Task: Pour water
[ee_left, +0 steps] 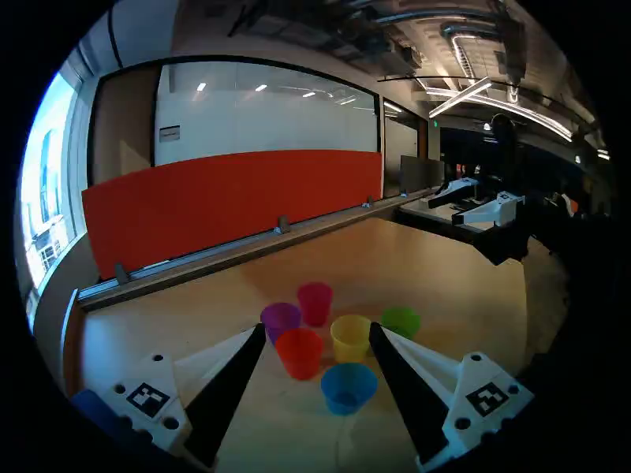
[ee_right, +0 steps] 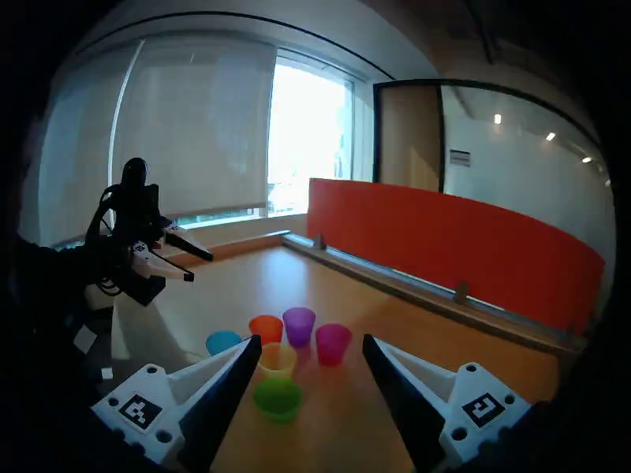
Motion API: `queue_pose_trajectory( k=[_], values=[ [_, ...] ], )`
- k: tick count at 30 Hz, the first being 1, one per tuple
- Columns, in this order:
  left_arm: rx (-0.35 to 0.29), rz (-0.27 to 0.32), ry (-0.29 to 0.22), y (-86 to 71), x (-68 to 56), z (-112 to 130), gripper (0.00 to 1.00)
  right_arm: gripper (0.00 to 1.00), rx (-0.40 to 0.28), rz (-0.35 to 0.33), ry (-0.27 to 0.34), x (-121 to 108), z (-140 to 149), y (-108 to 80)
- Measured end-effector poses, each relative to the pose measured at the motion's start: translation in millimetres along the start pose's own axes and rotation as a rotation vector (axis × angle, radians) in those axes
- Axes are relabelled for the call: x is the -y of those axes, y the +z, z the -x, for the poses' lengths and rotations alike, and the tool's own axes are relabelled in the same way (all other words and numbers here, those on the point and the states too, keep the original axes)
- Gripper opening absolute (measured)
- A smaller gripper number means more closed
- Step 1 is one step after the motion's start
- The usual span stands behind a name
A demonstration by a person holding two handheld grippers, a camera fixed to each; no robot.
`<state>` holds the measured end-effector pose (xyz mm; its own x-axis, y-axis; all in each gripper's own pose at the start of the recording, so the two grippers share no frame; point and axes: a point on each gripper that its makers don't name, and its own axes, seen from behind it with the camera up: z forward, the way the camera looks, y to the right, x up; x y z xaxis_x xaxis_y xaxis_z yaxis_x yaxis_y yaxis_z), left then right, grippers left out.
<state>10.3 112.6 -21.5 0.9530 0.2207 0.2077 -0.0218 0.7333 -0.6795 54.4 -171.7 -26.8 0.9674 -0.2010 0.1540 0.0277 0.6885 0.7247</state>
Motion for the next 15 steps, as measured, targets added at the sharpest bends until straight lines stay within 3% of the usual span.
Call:
queue_pose_trajectory(
  k=[15],
  values=[
    [0.110, 0.064, 0.008, 22.8, -11.7, 53.7, 0.98, 0.99, 0.098, -0.068, 0.013, 10.2, 55.7, 20.1]
  ],
)
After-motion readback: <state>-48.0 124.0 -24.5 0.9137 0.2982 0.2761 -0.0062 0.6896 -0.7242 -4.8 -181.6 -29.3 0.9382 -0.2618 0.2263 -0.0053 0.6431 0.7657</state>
